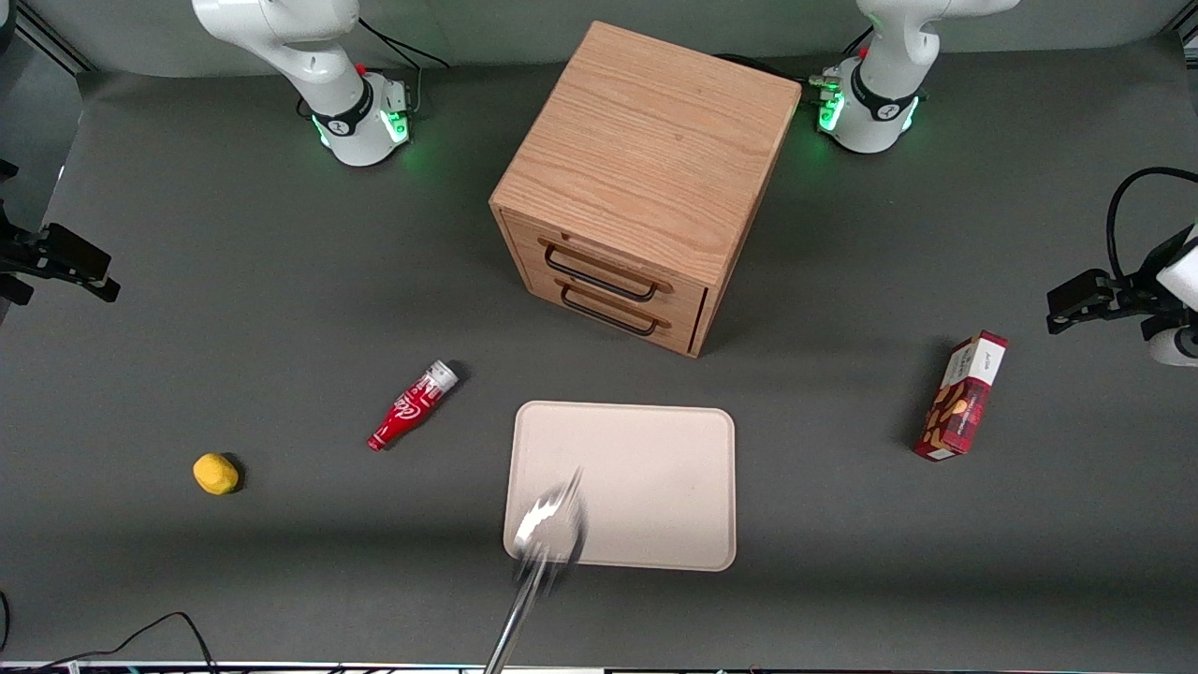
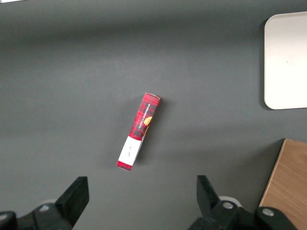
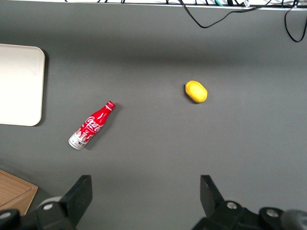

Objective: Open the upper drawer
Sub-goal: 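Move the right gripper toward the cabinet's upper drawer handle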

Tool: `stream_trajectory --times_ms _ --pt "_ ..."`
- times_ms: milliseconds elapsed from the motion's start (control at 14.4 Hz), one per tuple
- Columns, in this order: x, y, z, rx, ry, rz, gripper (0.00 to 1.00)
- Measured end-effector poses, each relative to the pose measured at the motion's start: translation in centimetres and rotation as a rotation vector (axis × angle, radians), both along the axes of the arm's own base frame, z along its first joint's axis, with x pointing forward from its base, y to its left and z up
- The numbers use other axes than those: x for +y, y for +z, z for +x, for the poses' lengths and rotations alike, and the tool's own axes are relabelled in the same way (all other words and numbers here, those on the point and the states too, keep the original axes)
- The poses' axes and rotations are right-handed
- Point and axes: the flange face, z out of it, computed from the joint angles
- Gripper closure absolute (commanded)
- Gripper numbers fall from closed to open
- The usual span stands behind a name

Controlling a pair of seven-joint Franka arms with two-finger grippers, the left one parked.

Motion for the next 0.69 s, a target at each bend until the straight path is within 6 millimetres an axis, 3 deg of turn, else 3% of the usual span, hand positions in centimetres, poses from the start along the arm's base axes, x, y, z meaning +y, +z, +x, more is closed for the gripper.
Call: stream_trajectory --times_ms 208,347,485,693 --pt "0.6 -0.2 0.6 0.002 0.012 -0.001 0.0" --pt "3.2 -0.4 1.3 0.001 0.074 -0.002 0.0" --pt "8.2 -1.0 1.8 0.009 0.219 -0.006 0.0" --pt "17.9 -2.1 1.8 0.02 0.446 0.0 0.0"
